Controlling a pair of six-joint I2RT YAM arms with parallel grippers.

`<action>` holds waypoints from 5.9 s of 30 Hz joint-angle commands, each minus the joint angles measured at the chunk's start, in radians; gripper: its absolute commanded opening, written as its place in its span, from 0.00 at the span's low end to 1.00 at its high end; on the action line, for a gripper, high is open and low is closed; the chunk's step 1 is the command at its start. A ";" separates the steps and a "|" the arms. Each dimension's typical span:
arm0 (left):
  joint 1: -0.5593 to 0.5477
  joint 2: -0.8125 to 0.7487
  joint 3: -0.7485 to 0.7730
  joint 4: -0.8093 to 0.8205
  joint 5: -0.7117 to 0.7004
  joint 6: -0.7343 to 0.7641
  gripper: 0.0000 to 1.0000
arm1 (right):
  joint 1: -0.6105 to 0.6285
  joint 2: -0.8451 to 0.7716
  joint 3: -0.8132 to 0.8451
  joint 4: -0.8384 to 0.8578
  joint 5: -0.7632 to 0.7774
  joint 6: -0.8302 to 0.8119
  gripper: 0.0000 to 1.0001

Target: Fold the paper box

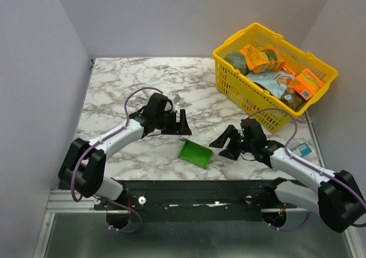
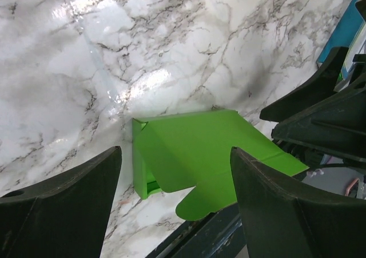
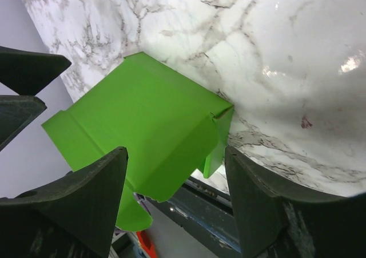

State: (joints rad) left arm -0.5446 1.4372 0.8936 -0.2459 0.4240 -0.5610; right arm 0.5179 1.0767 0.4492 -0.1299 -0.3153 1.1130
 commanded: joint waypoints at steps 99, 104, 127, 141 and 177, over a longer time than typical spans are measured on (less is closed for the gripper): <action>-0.169 -0.015 -0.289 0.281 0.165 -0.189 0.43 | 0.094 0.174 0.080 0.365 -0.045 0.312 0.39; -0.169 -0.032 -0.265 0.261 0.163 -0.188 0.43 | 0.093 0.172 0.086 0.358 -0.039 0.308 0.37; -0.166 -0.031 -0.219 0.215 0.179 -0.163 0.43 | 0.087 0.206 0.146 0.319 -0.051 0.285 0.33; -0.126 0.106 -0.102 0.091 0.065 0.006 0.43 | 0.085 0.181 0.215 0.034 0.097 -0.031 0.49; -0.028 0.201 0.042 -0.004 0.075 0.099 0.46 | 0.030 0.338 0.206 -0.111 0.148 -0.341 0.54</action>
State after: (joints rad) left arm -0.5762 1.6337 0.9035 -0.2237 0.5056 -0.4911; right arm 0.5499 1.4536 0.7025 -0.2359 -0.2226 0.7368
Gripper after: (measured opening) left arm 0.427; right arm 0.540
